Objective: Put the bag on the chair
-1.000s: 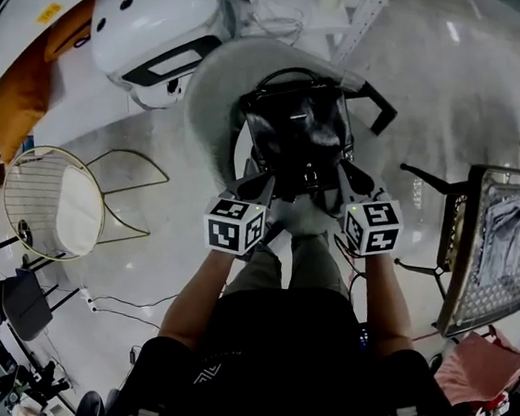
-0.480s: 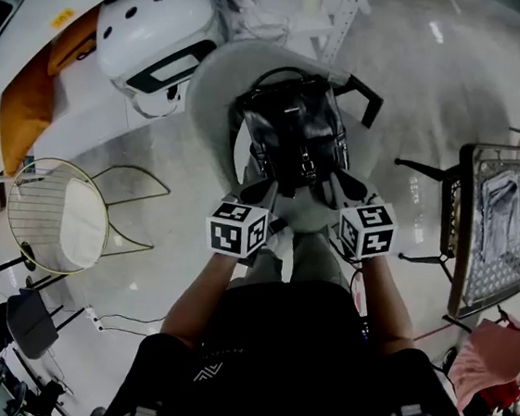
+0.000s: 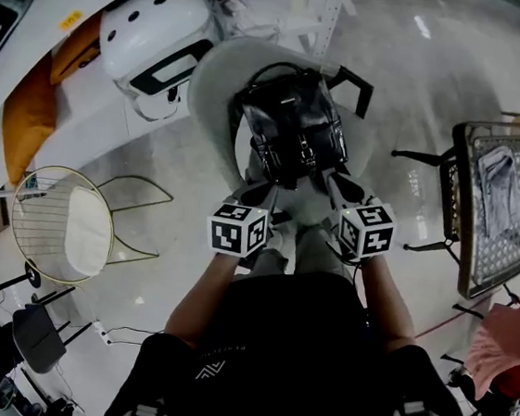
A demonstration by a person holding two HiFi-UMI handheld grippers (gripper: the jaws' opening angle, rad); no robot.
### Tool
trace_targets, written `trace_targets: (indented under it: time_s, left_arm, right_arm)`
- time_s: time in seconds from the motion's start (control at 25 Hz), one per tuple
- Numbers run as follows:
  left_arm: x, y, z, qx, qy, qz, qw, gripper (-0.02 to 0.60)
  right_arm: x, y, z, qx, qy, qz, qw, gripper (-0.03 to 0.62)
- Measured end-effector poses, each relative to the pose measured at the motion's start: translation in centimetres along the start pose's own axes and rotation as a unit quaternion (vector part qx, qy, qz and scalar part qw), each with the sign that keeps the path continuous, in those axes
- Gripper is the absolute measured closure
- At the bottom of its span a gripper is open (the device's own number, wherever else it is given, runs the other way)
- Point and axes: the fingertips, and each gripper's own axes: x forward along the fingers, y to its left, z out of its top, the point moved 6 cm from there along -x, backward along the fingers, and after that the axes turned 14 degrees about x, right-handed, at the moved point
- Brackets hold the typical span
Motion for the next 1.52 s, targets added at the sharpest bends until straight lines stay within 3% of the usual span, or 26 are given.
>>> trace_targets:
  time_s: [0.84, 1.52]
  left_arm:
    - [-2.0, -1.9, -1.9, 0.014, 0.014, -0.026, 0.9995, 0.572]
    - [-2.3, -3.1, -2.6, 0.027, 0.029, -0.031, 0.9987, 0.572]
  right_arm:
    - [-3.4, 1.4, -3.2, 0.029, -0.004, -0.013, 0.999, 0.554]
    - [-3.8, 2.1, -2.5, 0.03, -0.026, 0.008, 0.999, 0.555]
